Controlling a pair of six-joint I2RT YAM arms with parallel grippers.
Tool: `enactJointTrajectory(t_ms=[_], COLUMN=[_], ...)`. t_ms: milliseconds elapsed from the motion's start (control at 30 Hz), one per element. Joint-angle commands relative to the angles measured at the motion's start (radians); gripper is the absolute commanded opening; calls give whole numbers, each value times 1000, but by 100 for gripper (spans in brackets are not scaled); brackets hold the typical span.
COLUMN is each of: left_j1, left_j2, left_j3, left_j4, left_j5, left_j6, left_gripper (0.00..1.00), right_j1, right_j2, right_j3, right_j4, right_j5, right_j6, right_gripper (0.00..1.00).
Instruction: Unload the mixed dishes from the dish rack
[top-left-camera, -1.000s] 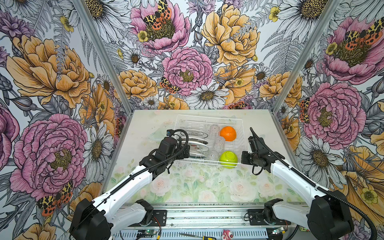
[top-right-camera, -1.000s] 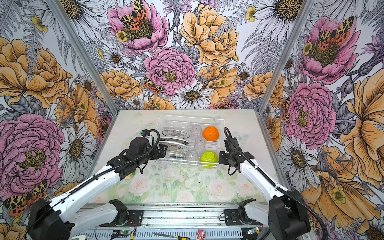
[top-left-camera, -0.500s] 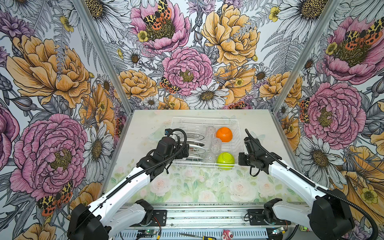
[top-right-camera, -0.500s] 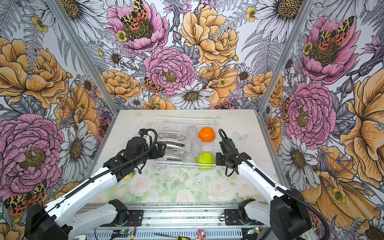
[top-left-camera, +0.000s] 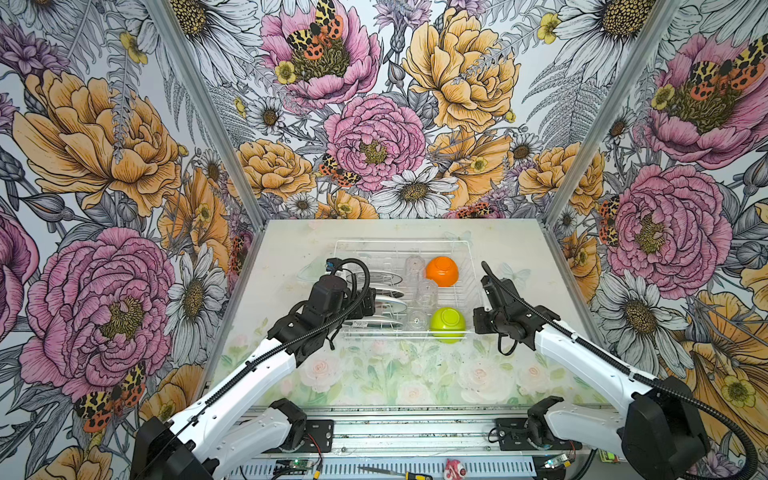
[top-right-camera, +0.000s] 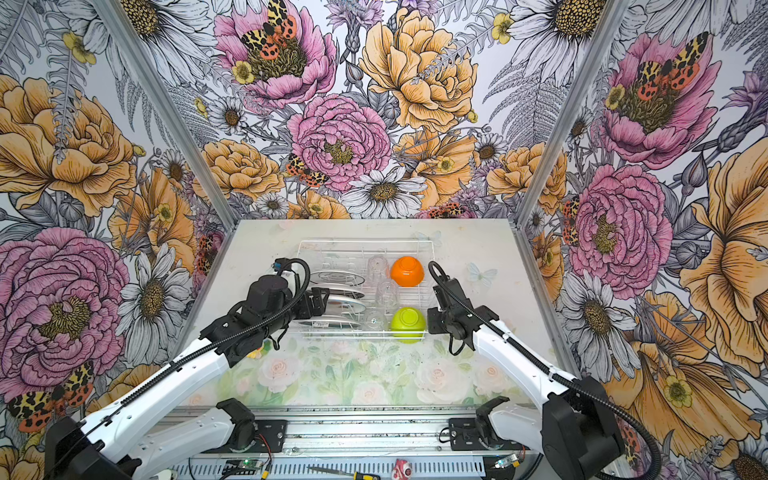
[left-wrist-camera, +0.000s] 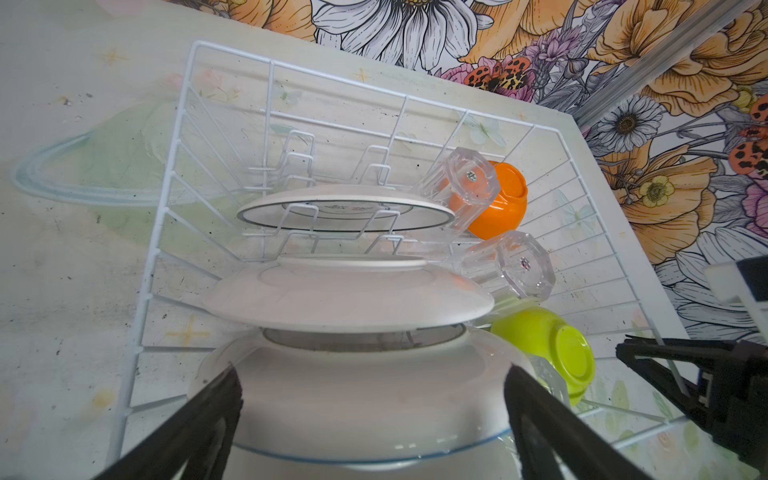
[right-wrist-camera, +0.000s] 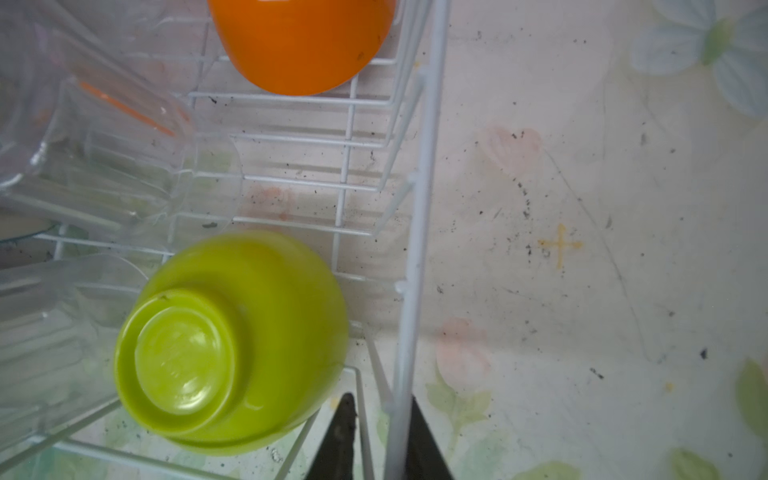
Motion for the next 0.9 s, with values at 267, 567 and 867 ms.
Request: enactJointTrajectory(t_ms=[267,567,867], left_j1=[-8,-9,-11], left_j2=[-63,-55,-76], left_j3=[-5,8,24], left_j4=[-34,-47,-47], left_j5=[-4,10,-13], left_j6=[21,42,38], left_gripper=[99,99,99], right_j1=[9,152,407], right_j2=[-152,-114,52], right_j3=[77,184,312], right_j4=[-10,-4,29], right_j5=[-29,-151,-34], right_j6=[-64,-42,-121], right_gripper=[48,53,57])
